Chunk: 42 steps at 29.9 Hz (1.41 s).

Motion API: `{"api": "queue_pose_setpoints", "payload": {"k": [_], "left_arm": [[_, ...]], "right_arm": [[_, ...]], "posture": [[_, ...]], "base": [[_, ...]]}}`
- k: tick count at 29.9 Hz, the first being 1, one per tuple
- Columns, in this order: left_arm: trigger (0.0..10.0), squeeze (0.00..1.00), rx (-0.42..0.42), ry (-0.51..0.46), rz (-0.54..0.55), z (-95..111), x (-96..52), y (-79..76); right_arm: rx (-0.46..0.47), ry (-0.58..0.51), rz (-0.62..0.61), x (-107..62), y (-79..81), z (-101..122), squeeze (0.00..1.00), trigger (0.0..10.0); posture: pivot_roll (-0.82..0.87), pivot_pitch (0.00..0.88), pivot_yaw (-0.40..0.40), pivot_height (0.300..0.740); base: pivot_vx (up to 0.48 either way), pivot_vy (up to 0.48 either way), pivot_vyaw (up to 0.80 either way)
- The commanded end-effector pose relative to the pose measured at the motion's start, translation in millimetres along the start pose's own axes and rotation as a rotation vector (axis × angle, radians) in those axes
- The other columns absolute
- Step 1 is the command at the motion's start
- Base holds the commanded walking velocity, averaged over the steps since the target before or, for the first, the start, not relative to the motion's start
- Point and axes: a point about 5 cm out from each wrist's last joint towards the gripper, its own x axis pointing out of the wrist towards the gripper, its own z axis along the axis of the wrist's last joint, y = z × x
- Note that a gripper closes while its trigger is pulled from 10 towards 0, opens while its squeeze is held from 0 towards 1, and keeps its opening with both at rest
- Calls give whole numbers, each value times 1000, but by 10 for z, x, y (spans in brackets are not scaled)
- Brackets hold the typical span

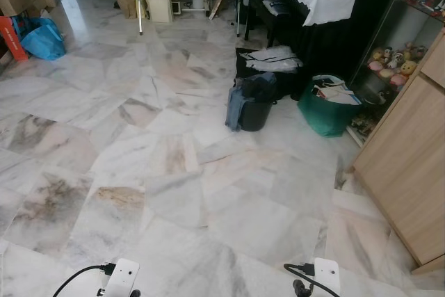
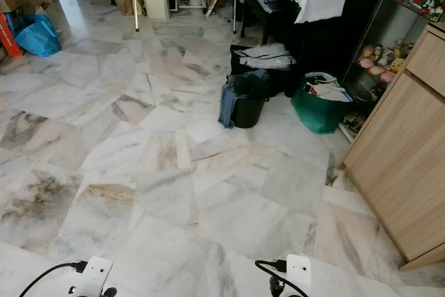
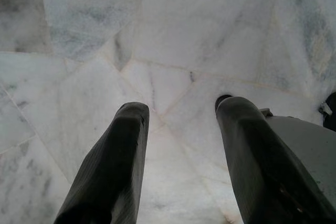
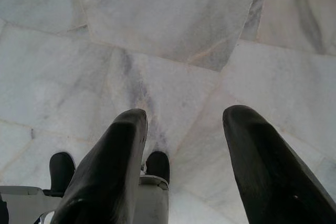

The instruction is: Move the pillow to the sofa from floor

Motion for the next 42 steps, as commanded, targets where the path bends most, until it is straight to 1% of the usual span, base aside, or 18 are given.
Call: {"api": "queue_pose_setpoints", "payload": {"k": [1,24,27,28,38,41,42], "left_arm": [[10000,0,-117,59,-48,-34,3,50],[10000,0,-117,59,-48,-34,3,50],[10000,0,-129,30,-47,45,18,50],[10000,0,-129,29,-47,44,18,46],[10000,0,-137,25,-52,47,18,40],[10000,0,-156,-13,-40,81,18,46],[10000,0,-183,-52,-30,119,18,57]], "right_arm": [[59,92,-14,-33,-147,-136,0,10000],[59,92,-14,-33,-147,-136,0,10000],[49,82,27,-7,74,-114,0,10000],[49,84,30,-11,94,-134,0,10000],[40,92,40,-20,133,-175,0,10000],[31,82,43,-19,159,-169,0,10000],[37,64,39,-16,137,-142,0,10000]], "posture": [[71,0,-45,740],[71,0,-45,740],[81,0,-47,740],[81,0,-47,740],[83,0,-52,740],[84,0,-54,740],[83,0,-54,740]], "base": [[0,0,0],[0,0,0],[0,0,0],[0,0,0],[0,0,0],[0,0,0],[0,0,0]]}}
